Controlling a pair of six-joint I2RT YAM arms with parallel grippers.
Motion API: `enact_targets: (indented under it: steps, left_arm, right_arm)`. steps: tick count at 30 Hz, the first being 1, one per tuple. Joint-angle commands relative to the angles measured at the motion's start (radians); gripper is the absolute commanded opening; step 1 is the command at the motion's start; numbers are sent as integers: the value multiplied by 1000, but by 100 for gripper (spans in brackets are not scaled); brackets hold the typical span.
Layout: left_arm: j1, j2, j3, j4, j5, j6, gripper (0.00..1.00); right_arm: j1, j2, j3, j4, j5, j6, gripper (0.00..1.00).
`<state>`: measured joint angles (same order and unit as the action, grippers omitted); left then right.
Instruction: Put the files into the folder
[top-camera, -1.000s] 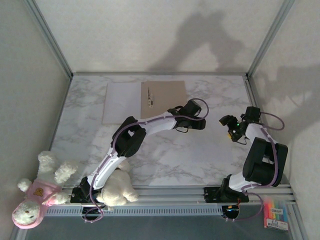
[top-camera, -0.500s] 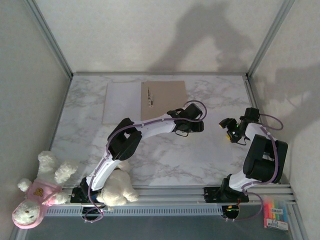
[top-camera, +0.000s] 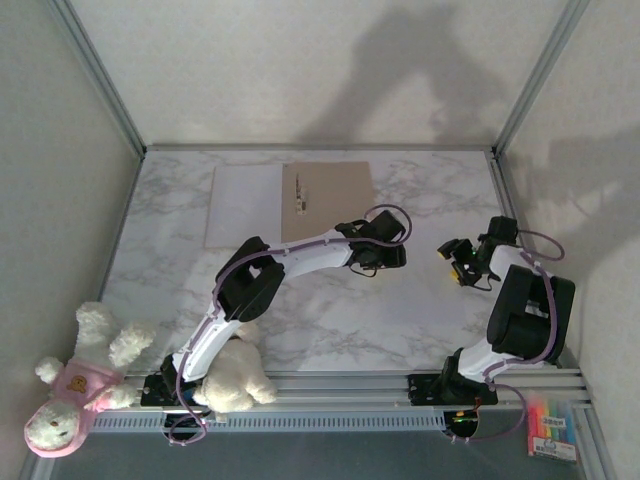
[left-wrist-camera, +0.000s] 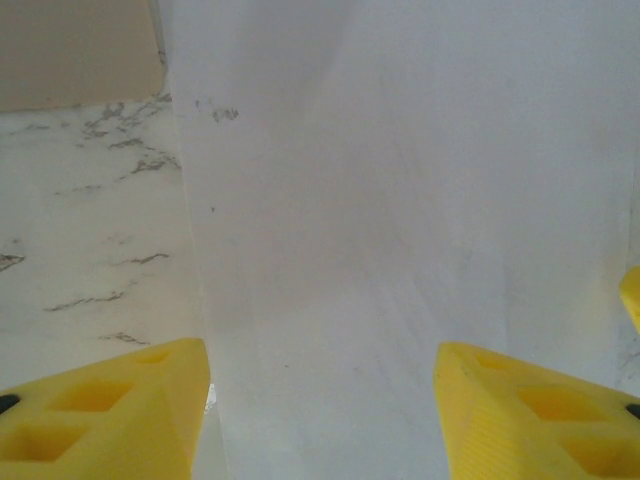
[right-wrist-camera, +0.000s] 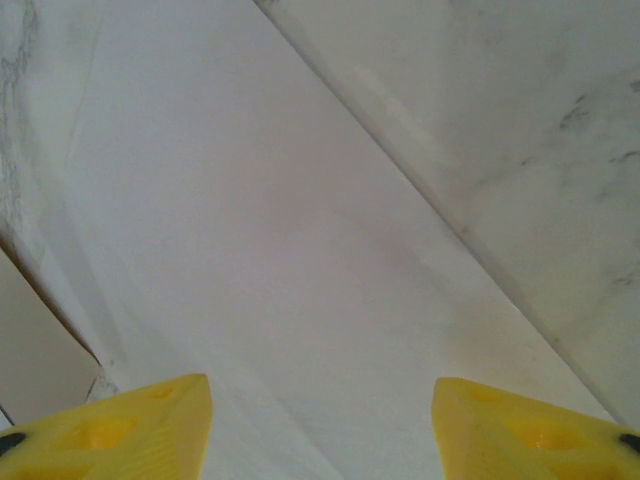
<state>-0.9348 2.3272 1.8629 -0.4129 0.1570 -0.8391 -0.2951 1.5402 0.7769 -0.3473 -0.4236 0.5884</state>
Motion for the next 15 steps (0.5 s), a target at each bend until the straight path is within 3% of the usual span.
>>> enact_targets:
  steps: [1, 15]
  left_arm:
    - [-7, 26, -8, -15, -2, -16, 59]
    - [-17, 64, -5, 31, 56, -24, 58]
  right_arm:
    - [-5, 17, -18, 7, -26, 5, 60]
    - [-4, 41, -49, 49, -44, 30, 57]
